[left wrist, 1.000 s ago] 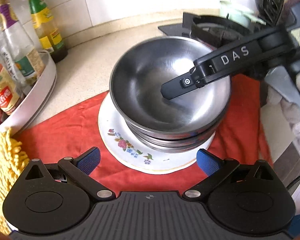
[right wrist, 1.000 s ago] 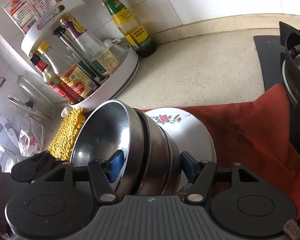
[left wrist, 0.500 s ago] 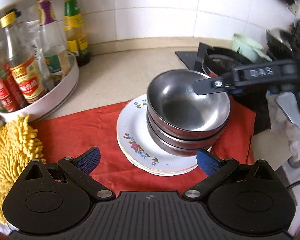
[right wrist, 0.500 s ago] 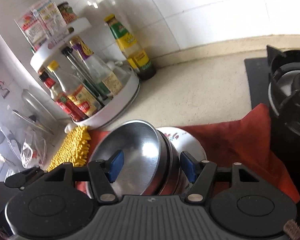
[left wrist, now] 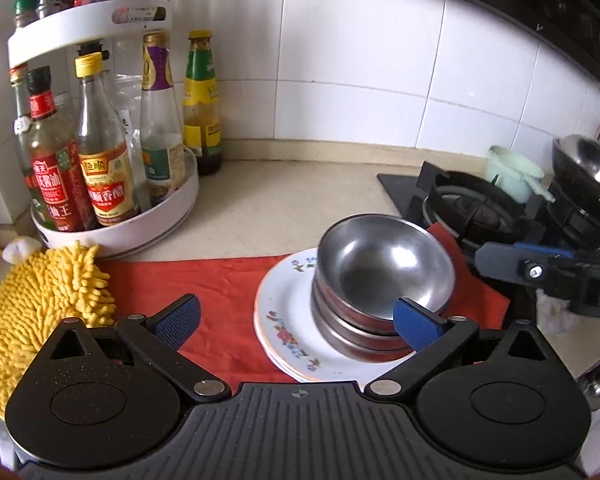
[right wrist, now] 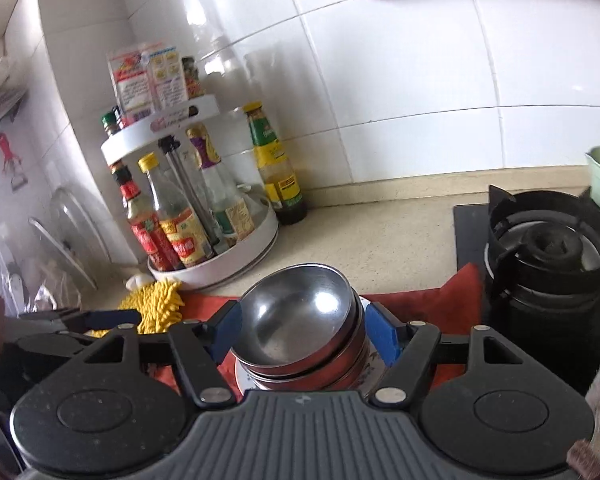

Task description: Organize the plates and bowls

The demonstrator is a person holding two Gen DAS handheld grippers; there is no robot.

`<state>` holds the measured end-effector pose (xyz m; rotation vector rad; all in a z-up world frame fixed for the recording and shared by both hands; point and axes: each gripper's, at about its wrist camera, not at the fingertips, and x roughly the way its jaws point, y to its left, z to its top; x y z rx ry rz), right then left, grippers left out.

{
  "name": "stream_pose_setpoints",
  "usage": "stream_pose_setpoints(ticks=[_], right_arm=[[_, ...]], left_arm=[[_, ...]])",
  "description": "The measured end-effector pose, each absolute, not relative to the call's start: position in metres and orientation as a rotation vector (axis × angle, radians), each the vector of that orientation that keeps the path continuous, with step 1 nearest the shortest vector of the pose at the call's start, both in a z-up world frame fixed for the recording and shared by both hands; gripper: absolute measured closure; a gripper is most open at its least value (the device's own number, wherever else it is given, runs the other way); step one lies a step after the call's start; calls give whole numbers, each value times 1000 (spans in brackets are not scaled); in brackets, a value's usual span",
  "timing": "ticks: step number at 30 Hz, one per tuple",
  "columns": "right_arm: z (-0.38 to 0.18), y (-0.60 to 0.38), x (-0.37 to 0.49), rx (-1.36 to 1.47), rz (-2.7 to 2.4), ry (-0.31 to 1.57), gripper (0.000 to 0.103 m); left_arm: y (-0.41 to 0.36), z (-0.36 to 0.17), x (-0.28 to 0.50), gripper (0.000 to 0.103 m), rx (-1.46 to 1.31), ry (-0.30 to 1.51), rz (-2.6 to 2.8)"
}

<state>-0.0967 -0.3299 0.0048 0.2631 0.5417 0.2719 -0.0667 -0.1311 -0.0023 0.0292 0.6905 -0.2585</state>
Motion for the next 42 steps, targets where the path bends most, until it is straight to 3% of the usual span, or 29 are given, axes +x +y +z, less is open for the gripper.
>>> stream_pose_setpoints(ticks=[42], right_arm=[[-9,-307,-144,297,125,488,31]], left_arm=[[-139,6,-110,0,59,615,-109]])
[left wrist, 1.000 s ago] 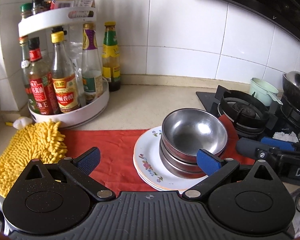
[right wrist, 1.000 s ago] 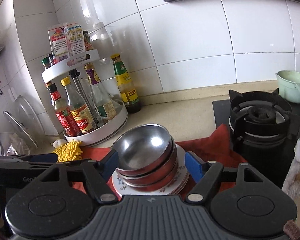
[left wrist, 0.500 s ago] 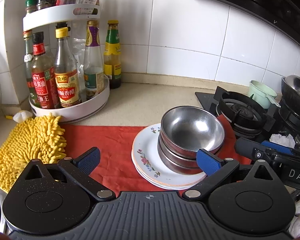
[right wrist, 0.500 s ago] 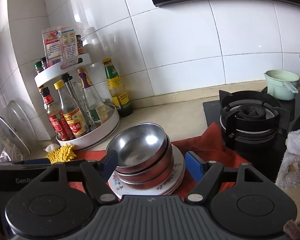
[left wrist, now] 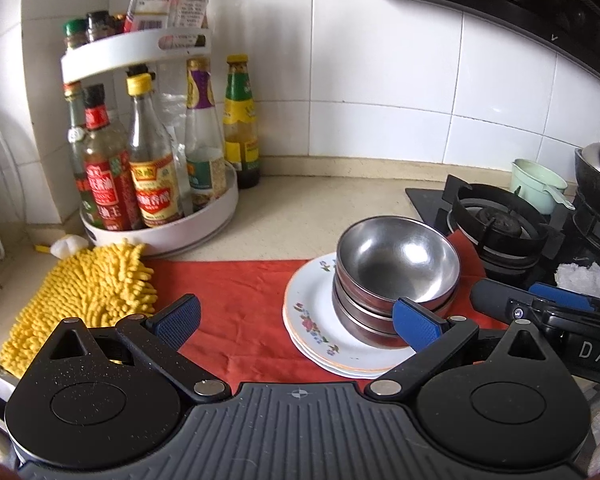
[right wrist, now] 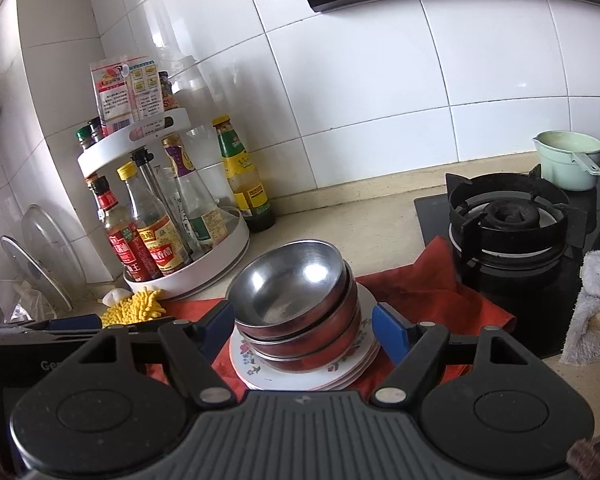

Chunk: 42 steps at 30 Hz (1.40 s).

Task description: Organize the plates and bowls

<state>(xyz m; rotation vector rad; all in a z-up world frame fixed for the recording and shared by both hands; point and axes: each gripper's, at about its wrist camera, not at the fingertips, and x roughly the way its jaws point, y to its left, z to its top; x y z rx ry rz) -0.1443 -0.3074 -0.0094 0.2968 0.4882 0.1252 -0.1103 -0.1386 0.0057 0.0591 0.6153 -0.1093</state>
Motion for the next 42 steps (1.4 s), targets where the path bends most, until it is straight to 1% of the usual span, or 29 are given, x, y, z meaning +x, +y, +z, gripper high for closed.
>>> stream_pose_setpoints(ticks=[10,26,42], right_arm=[[-1,-303,-148,278,164,463,31],[-1,-303,-149,267,171,476,31],[-8,-302,-150,257,147,525,31]], left_arm=[[-136,15,-125,0,70,556,-73],[-131,7,-120,0,-2,609,-122],[-136,-5,-116,0,7,669,-140]])
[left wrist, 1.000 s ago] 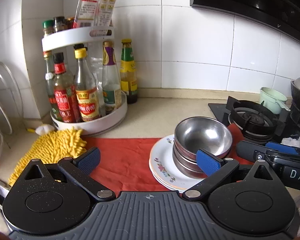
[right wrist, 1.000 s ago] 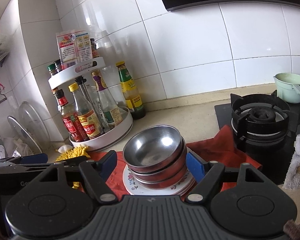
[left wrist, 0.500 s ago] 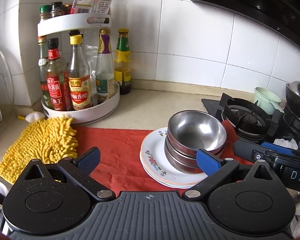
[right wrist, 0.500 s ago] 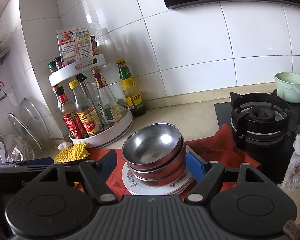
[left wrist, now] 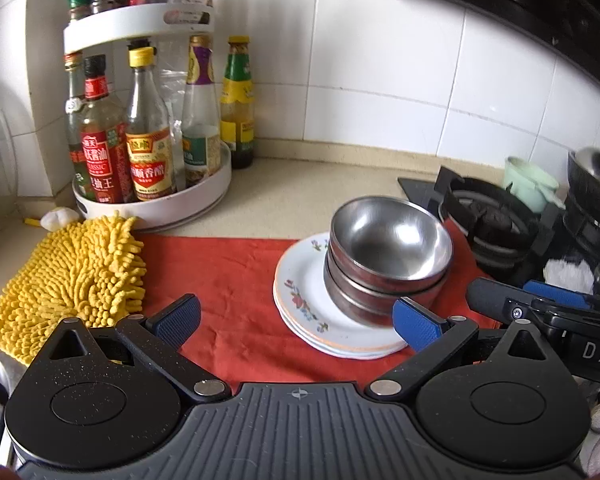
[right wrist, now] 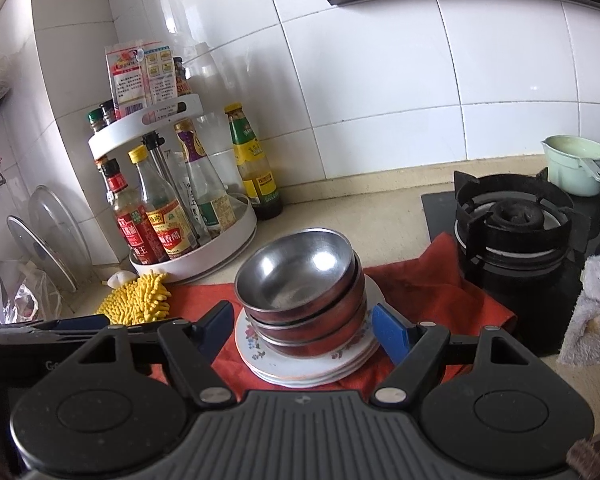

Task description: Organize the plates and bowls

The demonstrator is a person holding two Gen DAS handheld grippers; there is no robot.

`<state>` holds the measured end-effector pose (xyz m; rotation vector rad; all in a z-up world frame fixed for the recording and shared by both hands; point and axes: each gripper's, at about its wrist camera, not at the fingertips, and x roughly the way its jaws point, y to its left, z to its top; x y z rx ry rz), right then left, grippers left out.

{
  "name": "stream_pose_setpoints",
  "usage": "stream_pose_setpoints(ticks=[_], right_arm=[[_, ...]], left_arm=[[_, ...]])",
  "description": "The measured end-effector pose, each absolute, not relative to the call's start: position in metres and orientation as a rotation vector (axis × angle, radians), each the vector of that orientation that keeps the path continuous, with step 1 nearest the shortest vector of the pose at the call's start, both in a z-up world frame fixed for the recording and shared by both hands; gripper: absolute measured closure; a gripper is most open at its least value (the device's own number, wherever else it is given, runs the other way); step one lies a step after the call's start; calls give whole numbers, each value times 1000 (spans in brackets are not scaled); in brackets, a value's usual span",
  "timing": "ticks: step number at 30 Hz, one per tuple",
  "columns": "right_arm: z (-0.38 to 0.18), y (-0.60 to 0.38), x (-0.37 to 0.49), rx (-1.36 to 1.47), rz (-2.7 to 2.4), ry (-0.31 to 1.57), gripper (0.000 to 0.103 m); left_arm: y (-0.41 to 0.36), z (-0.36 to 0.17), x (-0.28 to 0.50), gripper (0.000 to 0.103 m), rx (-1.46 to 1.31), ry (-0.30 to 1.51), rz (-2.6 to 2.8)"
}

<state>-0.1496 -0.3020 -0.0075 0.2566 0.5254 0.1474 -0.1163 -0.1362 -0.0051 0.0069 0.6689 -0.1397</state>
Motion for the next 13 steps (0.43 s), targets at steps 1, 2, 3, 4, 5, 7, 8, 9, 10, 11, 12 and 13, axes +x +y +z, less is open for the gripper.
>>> stream_pose_setpoints(ticks=[1,2,3,4,5,7,8,9,10,11,12,13], right_arm=[[-9,-302,-150,257,145,532,31],[-11,-303,-151,259,140,538,31],[-12,-303,-152,261,135,544,31],[-14,-304,-152,264,131,551,31],[-16,-304,-153,267,127,558,31],[-18,-306,-155,271,118,566,31],[-19,-306,-156,272,114,569,31],[-19,-307,-156,273,111,572,31],[-19,-307,-157,276,108,572,31],[-20,-308,-157,278,106,574,31],[-20,-308,-157,278,104,575,31],[-20,-308,-158,276,103,576,31]], left_arm=[[-137,-7,-116,0,12,674,-142],[-138,-8,-116,0,17,681,-145],[-139,-10,-115,0,20,689,-149],[-140,-11,-115,0,23,696,-154],[-141,-12,-114,0,27,700,-159],[-143,-14,-114,0,37,703,-166],[-143,-14,-114,0,41,701,-166],[-144,-14,-115,0,46,691,-165],[-144,-14,-117,0,55,682,-165],[-145,-14,-117,0,62,678,-166],[-145,-14,-117,0,64,679,-168],[-144,-14,-117,0,63,678,-173]])
